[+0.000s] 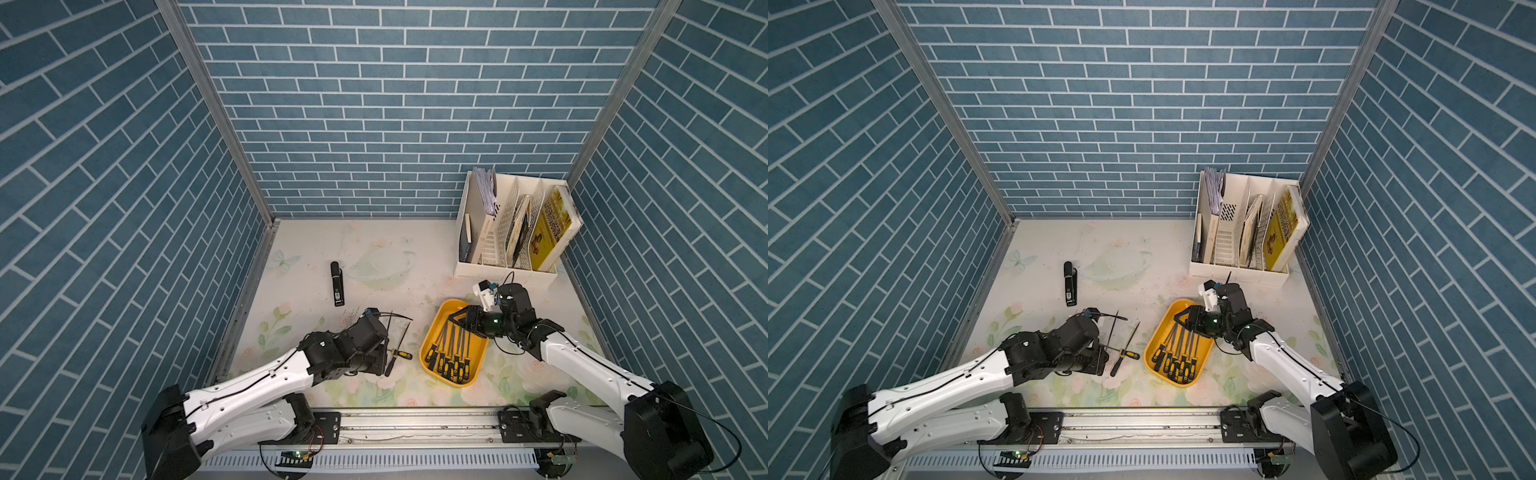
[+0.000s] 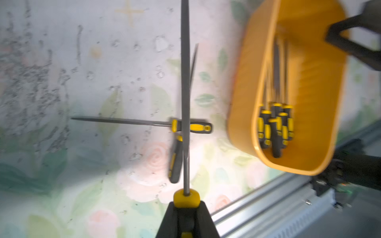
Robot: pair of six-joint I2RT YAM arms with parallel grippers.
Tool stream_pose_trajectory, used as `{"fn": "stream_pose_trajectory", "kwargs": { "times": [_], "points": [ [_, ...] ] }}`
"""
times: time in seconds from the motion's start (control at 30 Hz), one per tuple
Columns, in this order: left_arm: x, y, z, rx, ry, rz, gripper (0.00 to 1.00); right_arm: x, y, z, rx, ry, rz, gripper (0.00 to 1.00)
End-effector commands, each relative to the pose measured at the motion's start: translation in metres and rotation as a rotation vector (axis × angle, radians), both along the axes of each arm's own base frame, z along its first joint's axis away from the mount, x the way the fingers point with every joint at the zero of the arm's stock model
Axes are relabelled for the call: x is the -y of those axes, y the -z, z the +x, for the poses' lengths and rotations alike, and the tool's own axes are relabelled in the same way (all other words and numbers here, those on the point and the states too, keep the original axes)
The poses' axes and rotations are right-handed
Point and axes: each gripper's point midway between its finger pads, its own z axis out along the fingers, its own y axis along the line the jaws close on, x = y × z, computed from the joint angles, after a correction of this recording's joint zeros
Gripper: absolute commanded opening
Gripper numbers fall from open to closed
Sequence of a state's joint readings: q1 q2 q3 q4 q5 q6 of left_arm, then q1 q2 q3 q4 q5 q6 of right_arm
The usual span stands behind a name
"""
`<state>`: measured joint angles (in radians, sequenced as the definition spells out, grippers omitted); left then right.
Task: Put the file tool into the storage box
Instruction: Pick up the file tool from the center of the board.
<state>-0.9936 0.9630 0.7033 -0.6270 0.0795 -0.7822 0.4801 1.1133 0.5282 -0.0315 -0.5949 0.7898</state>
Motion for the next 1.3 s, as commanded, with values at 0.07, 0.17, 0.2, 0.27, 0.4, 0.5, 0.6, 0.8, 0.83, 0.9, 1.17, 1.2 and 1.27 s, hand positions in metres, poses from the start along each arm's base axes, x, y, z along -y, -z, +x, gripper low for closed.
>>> {"fn": "stream_pose_trajectory", "kwargs": {
  "times": [0.07,0.17,0.2,0.27,0.4,0.5,0.6,0.8,0.83,0.9,1.17,1.2,1.27],
  "points": [
    [0.038,-0.032,-0.019,0.015,0.185,-0.148,0.05,-0.046,-0.034,-0.004,0.077,-0.101,0.113,0.52],
    [0.045,-0.026,-0.019,0.009,0.205,-0.116,0.05,-0.069,-0.043,-0.009,0.098,-0.141,0.152,0.52],
    [0.045,-0.023,-0.019,0.003,0.205,-0.105,0.04,-0.075,-0.044,-0.01,0.102,-0.149,0.154,0.52],
    [0.048,-0.02,-0.019,-0.001,0.211,-0.099,0.04,-0.084,-0.045,-0.012,0.103,-0.164,0.15,0.52],
    [0.052,-0.018,-0.018,-0.002,0.208,-0.103,0.04,-0.093,-0.037,-0.017,0.082,-0.182,0.142,0.51],
    [0.055,-0.019,-0.018,0.0,0.215,-0.108,0.04,-0.098,-0.032,-0.02,0.068,-0.19,0.145,0.5],
    [0.057,-0.016,-0.02,-0.004,0.221,-0.103,0.04,-0.104,-0.033,-0.02,0.068,-0.199,0.148,0.45],
    [0.051,-0.014,-0.016,0.013,0.199,-0.072,0.15,-0.104,-0.024,-0.02,0.016,-0.19,0.12,0.03],
    [0.05,-0.014,-0.015,0.017,0.193,-0.065,0.23,-0.102,-0.023,-0.02,0.009,-0.183,0.114,0.0],
    [0.046,-0.015,-0.013,0.026,0.179,-0.052,0.58,-0.094,-0.022,-0.019,-0.003,-0.159,0.104,0.0],
    [0.026,-0.018,-0.003,0.067,0.096,0.01,0.9,-0.018,-0.02,0.014,-0.009,0.029,0.048,0.0],
    [0.023,-0.019,-0.001,0.079,0.08,0.01,0.94,-0.007,-0.02,0.019,-0.008,0.055,0.044,0.0],
    [0.017,-0.019,0.002,0.096,0.046,0.016,0.97,0.009,-0.019,0.025,-0.008,0.085,0.038,0.0]
  ]
}}
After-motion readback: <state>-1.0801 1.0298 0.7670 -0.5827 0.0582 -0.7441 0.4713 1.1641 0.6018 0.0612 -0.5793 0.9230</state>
